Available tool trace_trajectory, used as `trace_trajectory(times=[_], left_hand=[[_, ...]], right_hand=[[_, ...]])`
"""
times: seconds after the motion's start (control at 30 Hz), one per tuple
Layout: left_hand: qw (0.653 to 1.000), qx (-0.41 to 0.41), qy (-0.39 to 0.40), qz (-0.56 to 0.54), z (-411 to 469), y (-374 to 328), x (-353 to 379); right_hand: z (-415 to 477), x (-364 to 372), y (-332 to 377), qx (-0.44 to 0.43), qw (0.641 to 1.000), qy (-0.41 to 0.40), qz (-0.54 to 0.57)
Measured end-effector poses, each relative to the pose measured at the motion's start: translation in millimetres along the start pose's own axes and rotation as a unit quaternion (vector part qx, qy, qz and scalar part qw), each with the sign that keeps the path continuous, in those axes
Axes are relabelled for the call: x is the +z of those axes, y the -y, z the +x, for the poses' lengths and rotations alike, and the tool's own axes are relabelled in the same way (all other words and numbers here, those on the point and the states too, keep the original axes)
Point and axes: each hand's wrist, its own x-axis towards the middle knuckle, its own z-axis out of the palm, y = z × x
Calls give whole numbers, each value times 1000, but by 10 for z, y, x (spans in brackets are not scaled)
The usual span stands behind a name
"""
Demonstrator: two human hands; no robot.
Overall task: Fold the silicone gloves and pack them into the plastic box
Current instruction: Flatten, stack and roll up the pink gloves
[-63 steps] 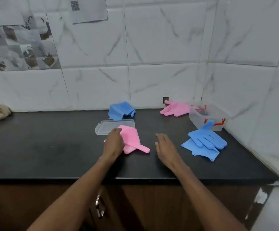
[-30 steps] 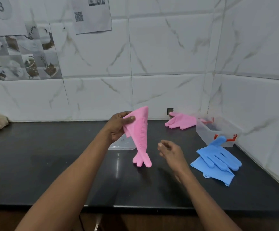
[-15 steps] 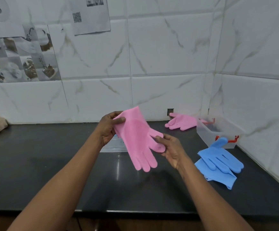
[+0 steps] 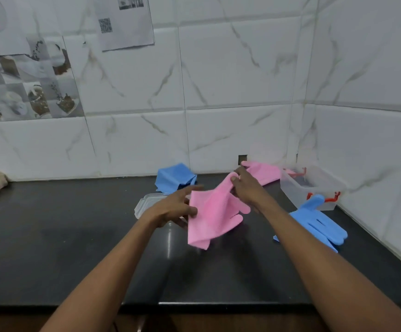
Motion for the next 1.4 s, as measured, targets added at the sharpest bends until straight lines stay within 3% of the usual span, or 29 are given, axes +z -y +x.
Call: trace_trajectory(times=[0.1,0.2,0.3,0.4,0.53,0.6,0.7,0.77,0.83,0.9,1.0,1.13,1.23,1.37,1.4], left_hand=[[986,-18,-17,164,49,-28,35],[971,71,-81,213,165,-86,152],[986,119,-21,111,253,-229,263],[993,80,82,-33,326,-287,309],[977,43,74,-194,426,-153,418],[961,50,38,-269,419,-77,447],[889,61,-9,-455,369,24,404],[824,85,-12,-561,353,77,378],[787,116,4,-606,318,81,418],[766,143,25,-626,274,59,475],[727,200,48,-655,219,57,448],[691,224,-4,-687,214,144,251],[666,202,-39,-717,218,176,172],[649,197,-67,-731,200,132,206],[651,196,-73,-730,193,107,210]], right_hand=[[-88,114,-127,-54,997,-1,-47],[-90,155,-4,-134,989,-1,-55],[-57,138,247,-212,976,28,-47],[-18,110,409,-265,959,59,-77],[-42,79,353,-272,957,58,-84],[-83,43,211,-234,971,8,-52],[-274,-15,-73,-29,984,-139,109],[-442,23,-297,85,969,-67,223],[-592,136,-470,82,951,68,292],[-672,258,-519,50,948,127,288],[-645,363,-536,45,960,93,261],[-574,249,-622,109,952,53,281],[-573,188,-670,163,912,39,375],[-583,267,-680,201,786,18,584],[-585,290,-658,200,774,-3,601]])
